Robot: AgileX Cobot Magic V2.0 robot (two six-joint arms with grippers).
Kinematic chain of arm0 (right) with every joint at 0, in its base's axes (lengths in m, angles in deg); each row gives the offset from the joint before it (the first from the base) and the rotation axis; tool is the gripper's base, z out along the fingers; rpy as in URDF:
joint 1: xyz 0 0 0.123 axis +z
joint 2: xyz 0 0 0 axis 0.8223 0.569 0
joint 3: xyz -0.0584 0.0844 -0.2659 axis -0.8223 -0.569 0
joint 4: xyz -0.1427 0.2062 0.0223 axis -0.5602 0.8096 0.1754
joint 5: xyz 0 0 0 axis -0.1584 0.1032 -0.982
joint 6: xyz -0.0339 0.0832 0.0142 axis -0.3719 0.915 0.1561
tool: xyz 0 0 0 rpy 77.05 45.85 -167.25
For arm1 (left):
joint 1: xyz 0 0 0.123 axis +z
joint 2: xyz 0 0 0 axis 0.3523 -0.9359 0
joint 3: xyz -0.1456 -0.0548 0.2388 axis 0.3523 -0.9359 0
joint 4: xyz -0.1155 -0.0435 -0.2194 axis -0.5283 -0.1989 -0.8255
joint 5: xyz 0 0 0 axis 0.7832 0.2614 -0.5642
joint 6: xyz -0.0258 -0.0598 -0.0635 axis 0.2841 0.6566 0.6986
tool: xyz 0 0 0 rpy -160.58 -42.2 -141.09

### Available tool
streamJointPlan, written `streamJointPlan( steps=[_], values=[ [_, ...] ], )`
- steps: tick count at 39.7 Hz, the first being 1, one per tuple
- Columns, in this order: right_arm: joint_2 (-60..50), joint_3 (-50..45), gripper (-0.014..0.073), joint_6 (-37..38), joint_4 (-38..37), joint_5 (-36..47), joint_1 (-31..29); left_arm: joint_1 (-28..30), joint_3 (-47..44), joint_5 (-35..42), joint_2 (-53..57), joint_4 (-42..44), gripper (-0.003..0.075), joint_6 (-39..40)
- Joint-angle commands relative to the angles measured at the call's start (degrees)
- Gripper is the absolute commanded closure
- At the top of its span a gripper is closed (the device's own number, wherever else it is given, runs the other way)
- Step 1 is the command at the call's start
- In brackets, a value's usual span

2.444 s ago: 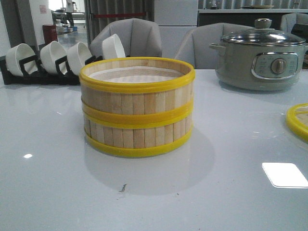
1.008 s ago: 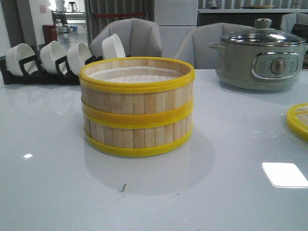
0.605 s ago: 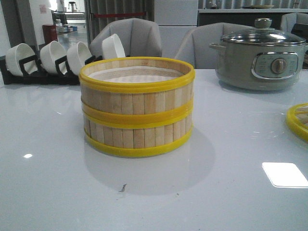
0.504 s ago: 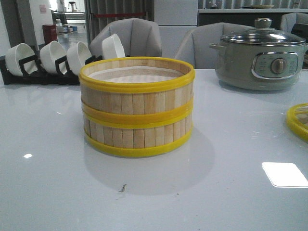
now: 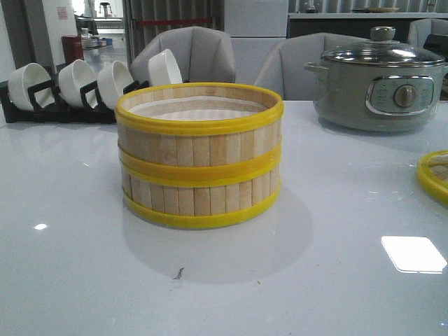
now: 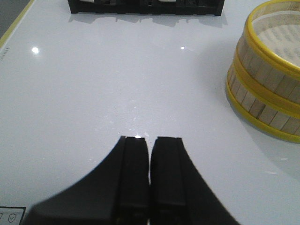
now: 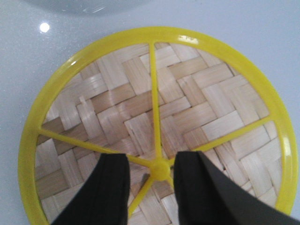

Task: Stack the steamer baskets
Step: 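Lower the right gripper onto the lid's center knob and grasp it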

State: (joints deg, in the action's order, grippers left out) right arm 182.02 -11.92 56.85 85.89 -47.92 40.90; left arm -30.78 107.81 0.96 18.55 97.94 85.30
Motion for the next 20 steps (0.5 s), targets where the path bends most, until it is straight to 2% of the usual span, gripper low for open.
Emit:
streamJointPlan(
  steps=[1,20],
  values=[
    [-2.58,1.99,0.0242,-0.05,0.00,1.66,-0.45,0.11,1.55,4.76,-0.13,0.37,0.0637,0.48],
    [-0.59,1.99,0.0242,-0.05,0.00,0.80,-0.45,0.11,1.55,4.76,-0.13,0.37,0.0637,0.48]
  ],
)
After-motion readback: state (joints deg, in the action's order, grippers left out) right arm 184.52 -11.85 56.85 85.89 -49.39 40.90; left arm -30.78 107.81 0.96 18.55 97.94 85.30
